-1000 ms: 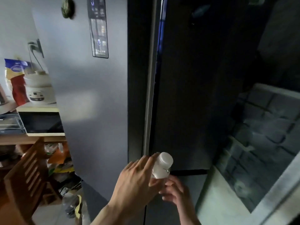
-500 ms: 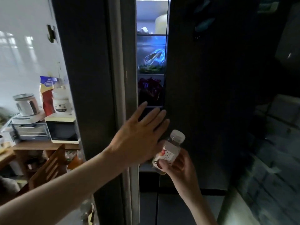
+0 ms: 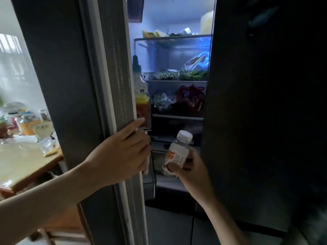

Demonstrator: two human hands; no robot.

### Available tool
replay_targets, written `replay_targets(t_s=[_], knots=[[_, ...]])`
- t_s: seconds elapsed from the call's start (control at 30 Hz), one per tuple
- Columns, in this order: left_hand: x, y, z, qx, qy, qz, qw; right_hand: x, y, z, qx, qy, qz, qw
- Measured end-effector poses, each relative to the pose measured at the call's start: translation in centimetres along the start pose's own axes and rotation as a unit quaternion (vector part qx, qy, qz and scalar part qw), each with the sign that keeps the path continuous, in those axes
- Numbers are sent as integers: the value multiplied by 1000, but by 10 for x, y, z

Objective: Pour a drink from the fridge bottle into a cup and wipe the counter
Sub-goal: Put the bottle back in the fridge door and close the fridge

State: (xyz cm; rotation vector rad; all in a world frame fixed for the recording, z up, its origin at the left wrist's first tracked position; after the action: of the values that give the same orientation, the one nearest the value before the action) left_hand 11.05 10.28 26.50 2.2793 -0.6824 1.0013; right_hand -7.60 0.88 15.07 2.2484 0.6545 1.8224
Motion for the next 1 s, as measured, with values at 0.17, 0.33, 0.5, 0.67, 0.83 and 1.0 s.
replay_targets(t_s=[0.17,0.33,0.5,0.67,0.83,1.0], knots=[[15,-46,7,-56,19,-36,998,13,1,42,82,10,-34,996],[33,-82,14,-81,30,-38,996,38,10,96,113,13,-100,988],[44,-97,18,-42,52,-29,997,55,16,132,130,-139,-175,966],[46,-100,17,-17,61,-34,997,50,8,153,159,-232,-214,935],[46,-97,14,-38,70,-36,996,38,4,155,182,-240,-174,937],[43,-95,16,-45,71,-28,996,39,6,149,201,-239,-174,934]])
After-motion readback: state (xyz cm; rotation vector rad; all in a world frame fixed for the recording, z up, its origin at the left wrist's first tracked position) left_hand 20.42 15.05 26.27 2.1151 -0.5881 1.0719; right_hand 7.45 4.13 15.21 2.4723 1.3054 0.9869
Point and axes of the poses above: each hand's wrist, its own y-axis towards the middle knuckle, its own z-axis out of the palm, x = y × z, the point moved 3 cm from there along y, towards the middle knuckle, and after that the axes turned 11 degrees about -y, right-handed, at the moved point
